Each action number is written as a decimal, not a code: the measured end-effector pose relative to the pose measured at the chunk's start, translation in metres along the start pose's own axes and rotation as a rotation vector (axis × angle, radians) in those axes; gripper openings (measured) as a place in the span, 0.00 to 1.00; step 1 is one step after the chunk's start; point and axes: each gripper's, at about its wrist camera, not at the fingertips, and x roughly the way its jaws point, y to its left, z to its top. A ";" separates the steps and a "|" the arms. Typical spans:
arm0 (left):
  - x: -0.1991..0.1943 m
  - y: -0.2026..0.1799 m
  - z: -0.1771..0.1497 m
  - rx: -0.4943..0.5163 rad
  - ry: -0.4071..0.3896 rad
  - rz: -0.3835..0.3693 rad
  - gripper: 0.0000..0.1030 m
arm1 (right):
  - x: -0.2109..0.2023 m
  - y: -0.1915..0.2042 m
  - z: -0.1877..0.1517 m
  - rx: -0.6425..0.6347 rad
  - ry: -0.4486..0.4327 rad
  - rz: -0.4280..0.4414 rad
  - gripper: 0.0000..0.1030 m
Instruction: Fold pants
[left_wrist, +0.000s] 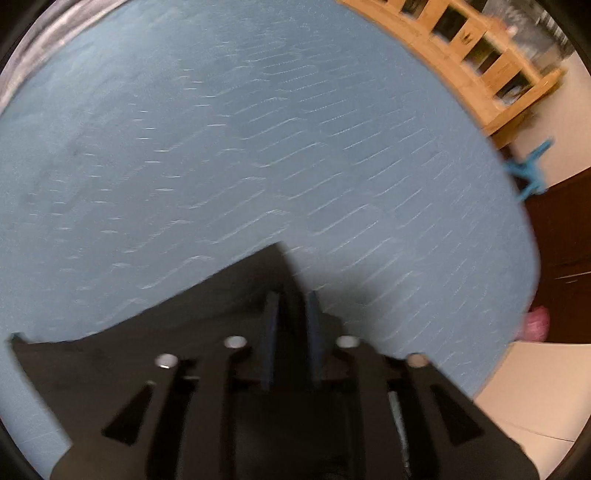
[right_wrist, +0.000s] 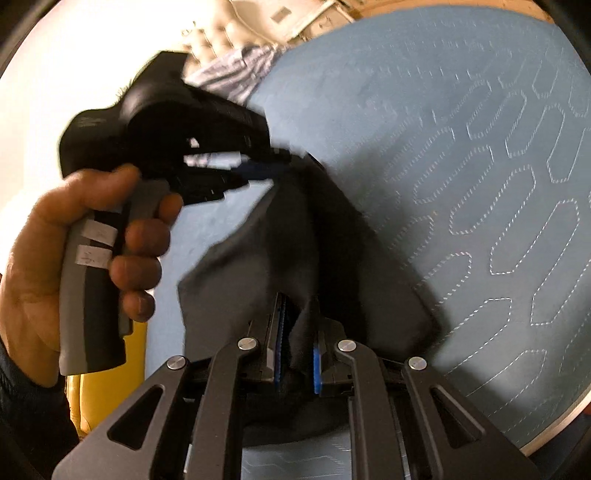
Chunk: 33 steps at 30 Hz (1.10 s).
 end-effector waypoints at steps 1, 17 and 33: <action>-0.003 0.001 -0.002 -0.003 0.004 -0.044 0.51 | 0.000 -0.007 0.000 0.028 0.019 0.025 0.12; -0.064 0.071 -0.185 -0.205 -0.324 -0.410 0.06 | -0.042 -0.034 0.043 0.032 0.160 0.111 0.85; -0.067 0.039 -0.270 -0.137 -0.338 -0.256 0.18 | 0.006 0.065 0.004 -0.755 0.107 -0.652 0.80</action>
